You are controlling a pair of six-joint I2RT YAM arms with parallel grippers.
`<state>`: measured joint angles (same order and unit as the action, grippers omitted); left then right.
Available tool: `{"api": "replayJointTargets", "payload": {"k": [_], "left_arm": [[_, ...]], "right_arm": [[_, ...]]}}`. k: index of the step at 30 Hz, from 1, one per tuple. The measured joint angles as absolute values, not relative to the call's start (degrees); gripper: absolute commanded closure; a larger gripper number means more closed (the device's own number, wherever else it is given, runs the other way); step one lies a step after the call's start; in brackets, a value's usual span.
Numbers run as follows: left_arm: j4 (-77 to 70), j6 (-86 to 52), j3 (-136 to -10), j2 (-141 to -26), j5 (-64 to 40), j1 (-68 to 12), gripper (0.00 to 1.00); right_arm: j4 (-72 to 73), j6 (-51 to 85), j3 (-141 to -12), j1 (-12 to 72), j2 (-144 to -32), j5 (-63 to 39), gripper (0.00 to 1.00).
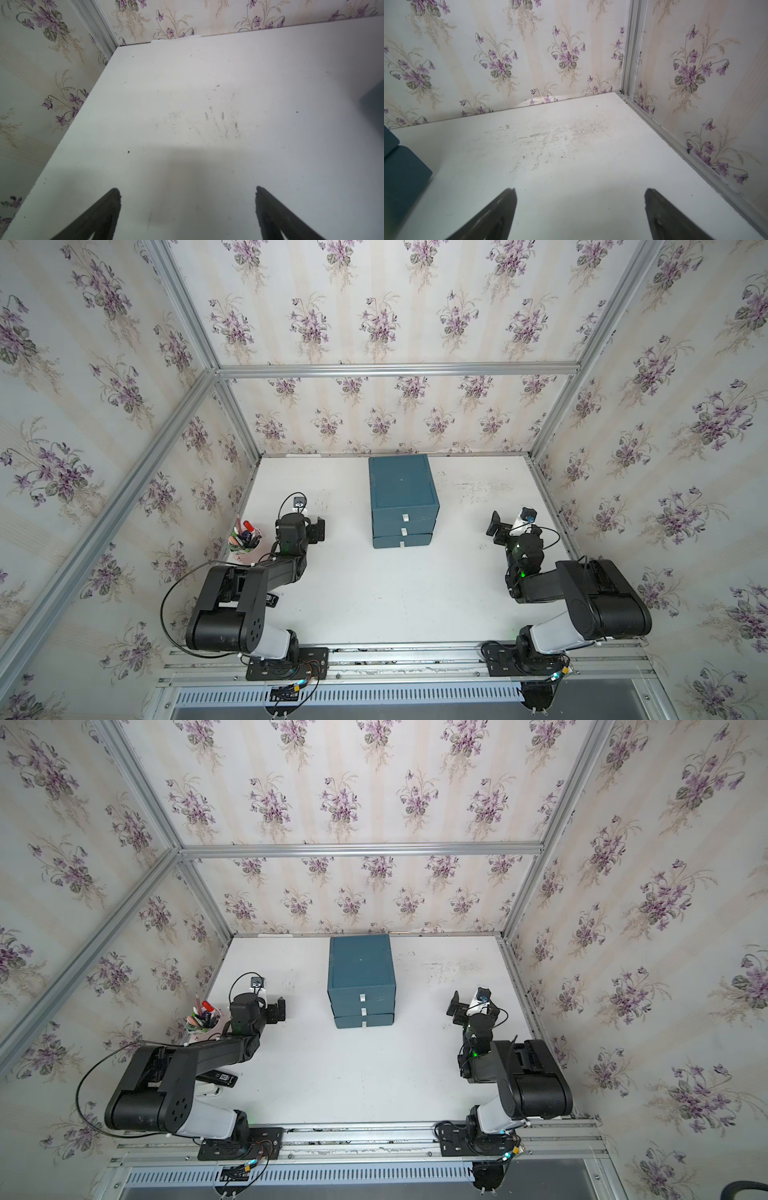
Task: Place the umbrella in the drawer by color
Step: Reset both arms
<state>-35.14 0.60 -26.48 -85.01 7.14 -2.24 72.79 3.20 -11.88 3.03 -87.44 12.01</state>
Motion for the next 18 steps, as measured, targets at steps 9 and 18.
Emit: {"api": "replayJointTargets", "payload": {"k": [9,18], "left_arm": [[-35.70,0.93,-26.48,-85.01,7.14,-2.28,0.00],[-35.68,0.93,-26.55,-85.01,7.11,-2.26,0.00]], "right_arm": [[72.10,1.54,-12.53,3.40,-87.83,8.78,0.00],[71.83,1.50,-12.97,3.31,-88.18,8.03,0.00]]}}
